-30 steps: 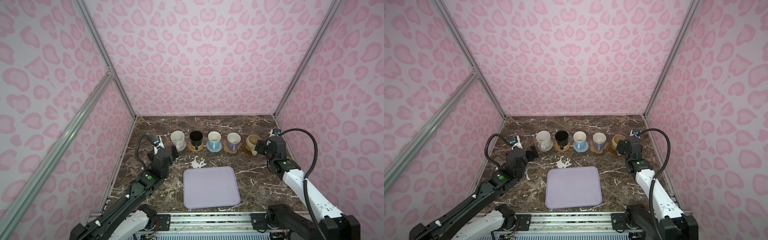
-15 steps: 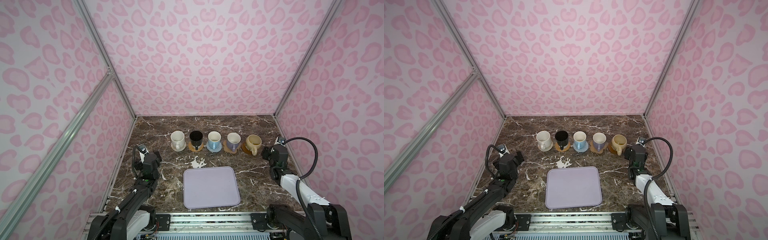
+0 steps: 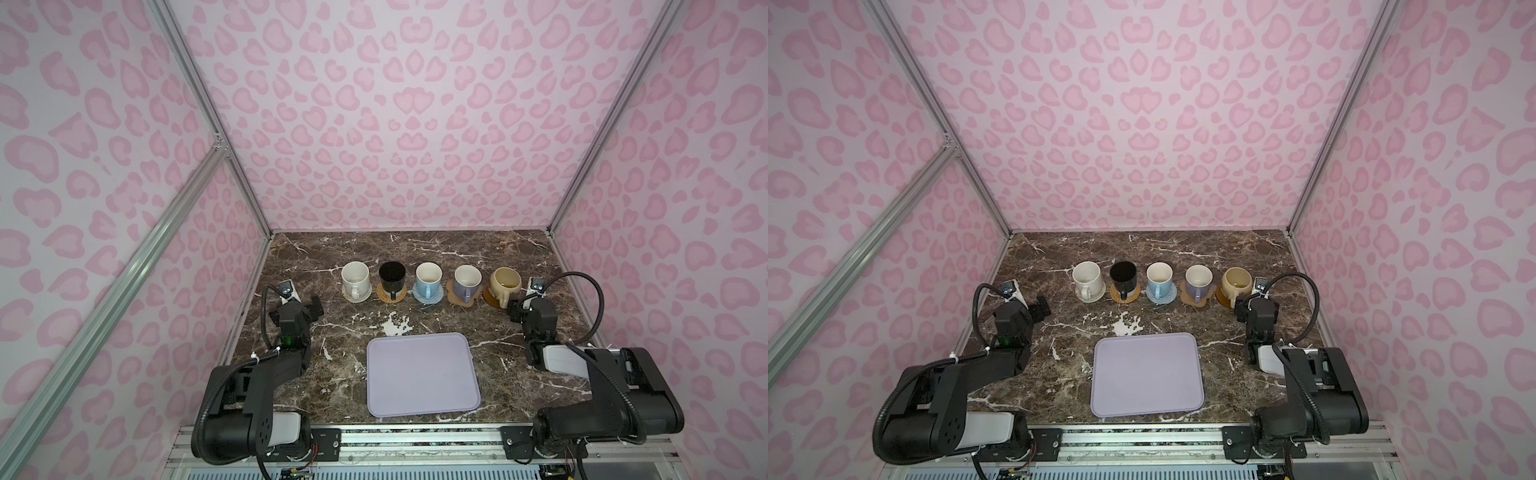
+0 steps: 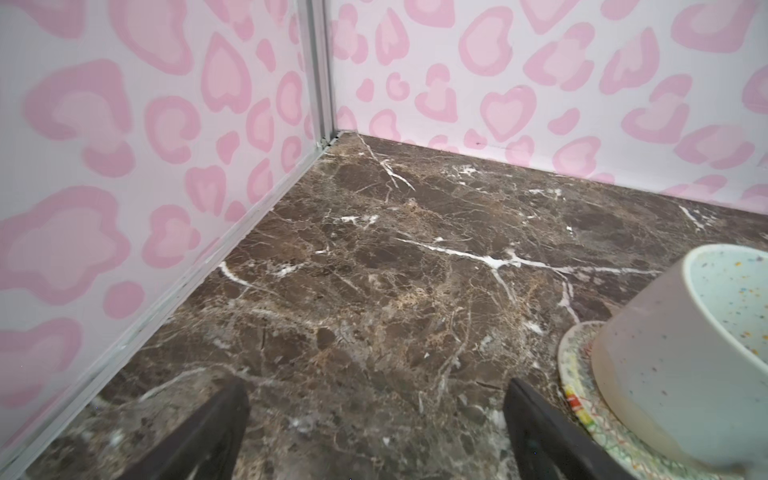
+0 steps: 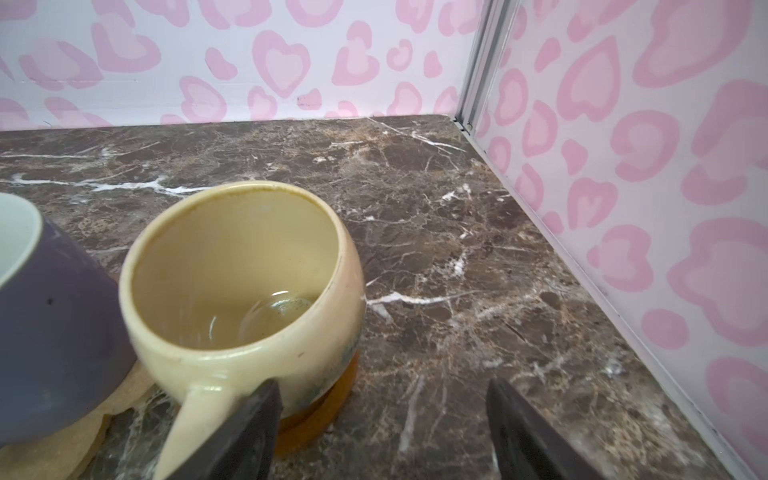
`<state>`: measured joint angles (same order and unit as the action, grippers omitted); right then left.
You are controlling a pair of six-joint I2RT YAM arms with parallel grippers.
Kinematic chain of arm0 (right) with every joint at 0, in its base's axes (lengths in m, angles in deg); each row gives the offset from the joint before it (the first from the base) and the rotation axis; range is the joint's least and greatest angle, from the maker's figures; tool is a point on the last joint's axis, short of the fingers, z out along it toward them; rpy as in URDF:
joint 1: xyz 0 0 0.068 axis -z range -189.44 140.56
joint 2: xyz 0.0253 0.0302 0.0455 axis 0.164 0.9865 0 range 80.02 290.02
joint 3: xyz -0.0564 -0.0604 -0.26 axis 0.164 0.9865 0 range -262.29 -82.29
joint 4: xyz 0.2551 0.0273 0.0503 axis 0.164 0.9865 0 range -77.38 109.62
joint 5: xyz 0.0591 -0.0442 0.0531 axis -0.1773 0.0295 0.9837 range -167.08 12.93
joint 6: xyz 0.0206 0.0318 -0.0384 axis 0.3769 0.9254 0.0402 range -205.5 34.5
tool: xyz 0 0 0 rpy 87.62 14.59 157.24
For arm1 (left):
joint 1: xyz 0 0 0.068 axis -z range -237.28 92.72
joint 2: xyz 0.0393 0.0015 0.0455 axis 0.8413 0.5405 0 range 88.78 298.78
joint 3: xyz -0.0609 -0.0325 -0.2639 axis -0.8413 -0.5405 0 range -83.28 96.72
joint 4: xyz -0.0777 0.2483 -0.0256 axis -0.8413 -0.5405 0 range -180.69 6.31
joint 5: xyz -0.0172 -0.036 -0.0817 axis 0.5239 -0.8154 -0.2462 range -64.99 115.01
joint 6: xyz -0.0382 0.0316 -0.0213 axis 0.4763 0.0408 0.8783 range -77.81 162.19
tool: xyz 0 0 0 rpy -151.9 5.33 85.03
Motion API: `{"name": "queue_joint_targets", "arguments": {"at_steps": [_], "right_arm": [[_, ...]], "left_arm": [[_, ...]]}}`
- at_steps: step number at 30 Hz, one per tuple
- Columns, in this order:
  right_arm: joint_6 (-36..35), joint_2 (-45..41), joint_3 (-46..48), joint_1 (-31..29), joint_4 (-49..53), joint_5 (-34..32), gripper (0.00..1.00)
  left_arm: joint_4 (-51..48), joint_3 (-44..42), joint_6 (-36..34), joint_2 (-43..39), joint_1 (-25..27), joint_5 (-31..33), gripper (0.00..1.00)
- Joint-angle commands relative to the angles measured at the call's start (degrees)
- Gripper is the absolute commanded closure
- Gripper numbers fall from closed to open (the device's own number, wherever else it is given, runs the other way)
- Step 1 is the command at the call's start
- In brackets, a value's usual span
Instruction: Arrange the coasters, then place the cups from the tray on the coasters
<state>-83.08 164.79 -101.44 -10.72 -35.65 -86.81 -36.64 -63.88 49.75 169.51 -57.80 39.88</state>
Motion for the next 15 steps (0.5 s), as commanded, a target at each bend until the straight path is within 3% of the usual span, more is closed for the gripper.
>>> {"name": "queue_joint_targets", "arguments": {"at_steps": [1,3,6,9,15], "right_arm": [[-0.04,3.96,1.14,0.01,-11.21,-0.31,0.2],[-0.13,4.63,1.14,-0.09,-12.2,-0.55,0.17],[-0.05,2.88,-0.85,-0.12,-5.19,-0.45,0.11],[-0.12,3.91,0.04,-0.13,-8.84,-0.46,0.01],[-0.22,3.13,-0.56,-0.22,-6.36,-0.37,0.01]], "left_arm": [[4.43,0.77,-1.77,1.6,-0.45,-4.55,0.03],[6.98,-0.1,-1.91,2.31,-0.93,-6.42,0.03],[6.4,0.47,-3.08,2.99,-0.98,-9.1,0.03],[6.3,0.5,-3.19,3.03,-1.0,-9.13,0.03],[6.48,0.42,-4.14,3.11,-0.84,-9.97,0.03]]}}
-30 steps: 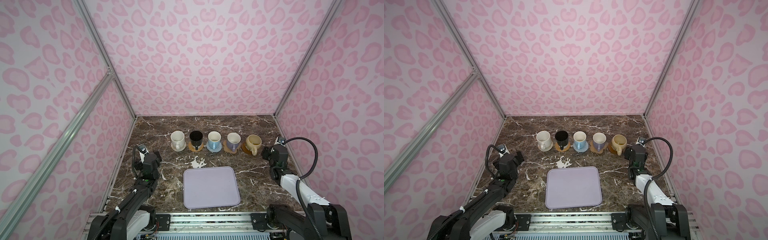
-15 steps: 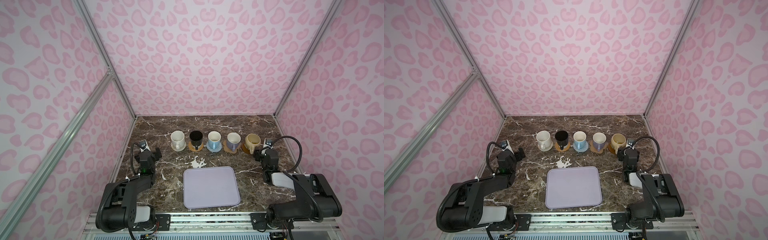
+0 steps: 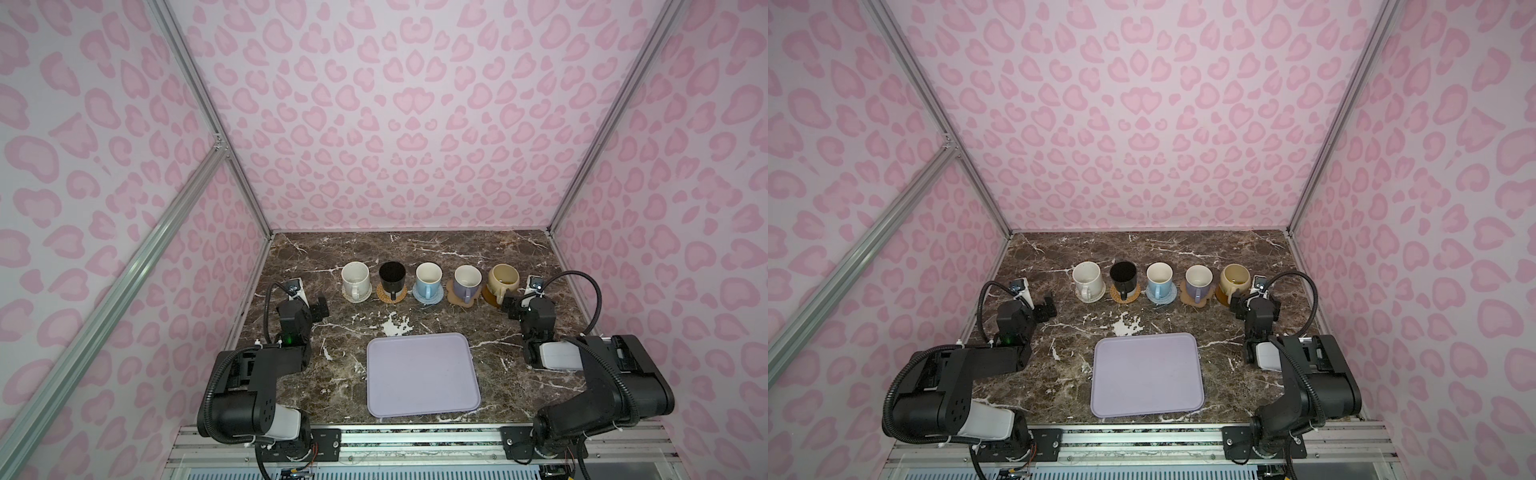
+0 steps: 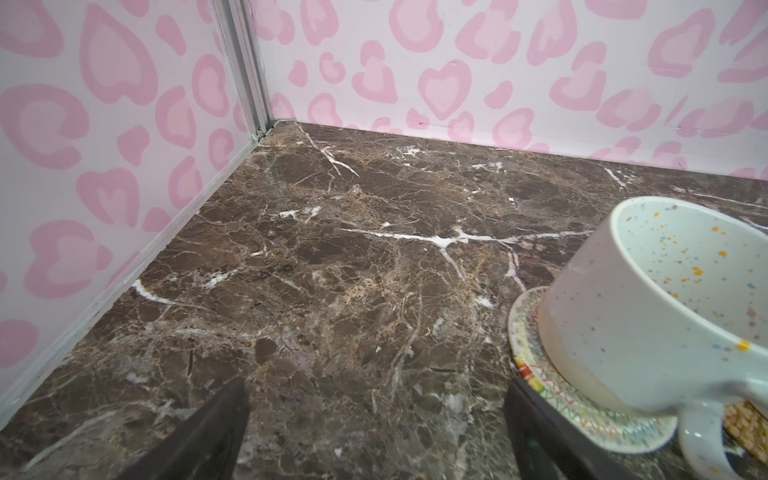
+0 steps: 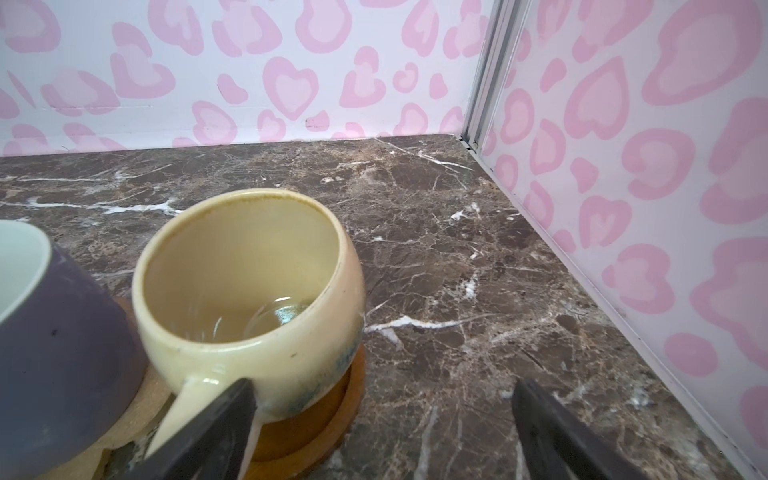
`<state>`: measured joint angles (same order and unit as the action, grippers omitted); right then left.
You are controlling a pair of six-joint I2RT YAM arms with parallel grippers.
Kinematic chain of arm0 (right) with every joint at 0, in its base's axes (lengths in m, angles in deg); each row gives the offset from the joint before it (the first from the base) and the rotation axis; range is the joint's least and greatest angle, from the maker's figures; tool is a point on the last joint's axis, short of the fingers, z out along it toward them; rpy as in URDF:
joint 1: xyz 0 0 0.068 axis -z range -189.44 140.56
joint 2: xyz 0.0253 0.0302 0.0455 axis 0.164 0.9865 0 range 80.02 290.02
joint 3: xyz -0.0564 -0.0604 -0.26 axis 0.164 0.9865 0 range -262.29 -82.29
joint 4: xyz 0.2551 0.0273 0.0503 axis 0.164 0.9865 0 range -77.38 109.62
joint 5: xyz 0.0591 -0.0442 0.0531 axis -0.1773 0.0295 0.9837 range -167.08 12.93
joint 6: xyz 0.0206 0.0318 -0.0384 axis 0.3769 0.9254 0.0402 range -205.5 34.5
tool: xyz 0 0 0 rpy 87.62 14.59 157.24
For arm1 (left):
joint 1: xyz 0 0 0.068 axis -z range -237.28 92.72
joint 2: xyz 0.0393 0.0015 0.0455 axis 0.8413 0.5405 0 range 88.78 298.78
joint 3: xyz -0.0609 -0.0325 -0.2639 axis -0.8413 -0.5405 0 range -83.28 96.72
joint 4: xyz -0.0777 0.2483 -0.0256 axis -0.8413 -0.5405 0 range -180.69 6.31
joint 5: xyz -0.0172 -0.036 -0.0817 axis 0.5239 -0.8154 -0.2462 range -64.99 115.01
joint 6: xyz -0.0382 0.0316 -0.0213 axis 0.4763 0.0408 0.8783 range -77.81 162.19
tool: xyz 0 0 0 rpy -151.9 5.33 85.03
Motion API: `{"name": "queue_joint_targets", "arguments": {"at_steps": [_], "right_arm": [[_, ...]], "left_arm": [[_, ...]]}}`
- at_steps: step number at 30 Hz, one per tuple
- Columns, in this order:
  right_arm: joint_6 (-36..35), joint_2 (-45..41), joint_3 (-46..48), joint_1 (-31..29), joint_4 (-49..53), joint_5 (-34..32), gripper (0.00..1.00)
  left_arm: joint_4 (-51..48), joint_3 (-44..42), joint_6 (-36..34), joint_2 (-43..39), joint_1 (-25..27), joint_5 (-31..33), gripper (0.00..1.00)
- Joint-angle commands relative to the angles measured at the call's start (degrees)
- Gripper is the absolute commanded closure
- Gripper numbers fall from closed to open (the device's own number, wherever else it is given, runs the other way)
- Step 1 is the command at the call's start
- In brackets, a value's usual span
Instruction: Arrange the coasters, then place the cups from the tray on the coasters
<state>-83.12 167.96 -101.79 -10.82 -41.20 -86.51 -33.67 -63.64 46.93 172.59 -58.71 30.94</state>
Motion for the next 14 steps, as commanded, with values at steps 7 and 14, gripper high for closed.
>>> {"name": "queue_joint_targets", "arguments": {"at_steps": [7,14], "right_arm": [[-0.2,-0.03,-0.18,-0.11,-0.78,-0.68,0.01],[-0.17,-0.01,-0.23,-0.1,-0.77,-0.68,0.01]], "left_arm": [[3.45,0.28,-1.39,0.12,0.46,-0.75,0.03],[4.73,-0.26,-1.9,0.28,0.37,-1.98,0.03]]}}
